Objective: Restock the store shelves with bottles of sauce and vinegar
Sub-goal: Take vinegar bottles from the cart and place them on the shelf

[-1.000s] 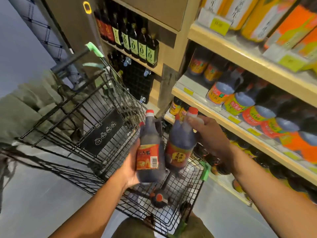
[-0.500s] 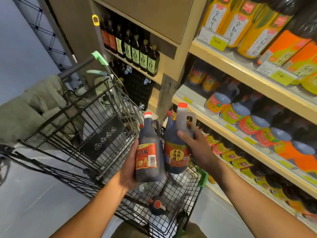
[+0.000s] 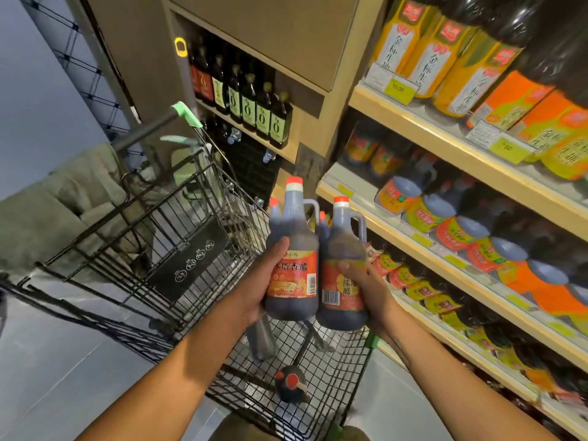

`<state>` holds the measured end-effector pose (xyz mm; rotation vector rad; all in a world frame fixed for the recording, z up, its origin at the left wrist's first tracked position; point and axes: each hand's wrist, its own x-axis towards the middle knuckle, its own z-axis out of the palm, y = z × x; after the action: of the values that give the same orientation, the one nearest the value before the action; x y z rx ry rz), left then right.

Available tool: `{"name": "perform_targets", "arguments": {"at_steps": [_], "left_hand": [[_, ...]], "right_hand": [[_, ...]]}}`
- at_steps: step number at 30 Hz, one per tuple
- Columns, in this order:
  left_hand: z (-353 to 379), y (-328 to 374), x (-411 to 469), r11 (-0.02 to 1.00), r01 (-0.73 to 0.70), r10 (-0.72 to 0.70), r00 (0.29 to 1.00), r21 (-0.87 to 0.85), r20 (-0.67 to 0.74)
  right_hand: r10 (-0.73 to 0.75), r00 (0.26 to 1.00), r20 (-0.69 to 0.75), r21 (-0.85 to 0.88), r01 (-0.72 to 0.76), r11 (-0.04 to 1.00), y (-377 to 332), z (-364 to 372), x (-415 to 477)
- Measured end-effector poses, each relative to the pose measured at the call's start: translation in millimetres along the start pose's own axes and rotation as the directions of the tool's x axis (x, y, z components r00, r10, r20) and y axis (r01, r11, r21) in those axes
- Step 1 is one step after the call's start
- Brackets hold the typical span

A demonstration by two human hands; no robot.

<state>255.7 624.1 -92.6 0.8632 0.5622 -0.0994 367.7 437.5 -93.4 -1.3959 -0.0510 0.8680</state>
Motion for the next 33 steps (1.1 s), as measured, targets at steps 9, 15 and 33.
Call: {"name": "perform_targets", "arguments": {"at_steps": [9,15,33], "left_hand": [[64,-5,-2,0.973,-0.065,0.035,0.99,0.222,0.137],[133,-34,-11,0.963,-0.08,0.017,0.971,0.256,0.237],[400,-236,-137,0.879,-0.194,-0.088,0.832,0.436,0.547]], "right_hand": [[-0.107,0.988,-0.113,0.056,0.114,0.992,-25,-48,-62],[-0.193,0.925,-0.327,0.075,0.229,0.97,-26,-106,-127],[-0.249,0.509,-0.824,0.012,0.455,0.89,40,-292,-464]]}}
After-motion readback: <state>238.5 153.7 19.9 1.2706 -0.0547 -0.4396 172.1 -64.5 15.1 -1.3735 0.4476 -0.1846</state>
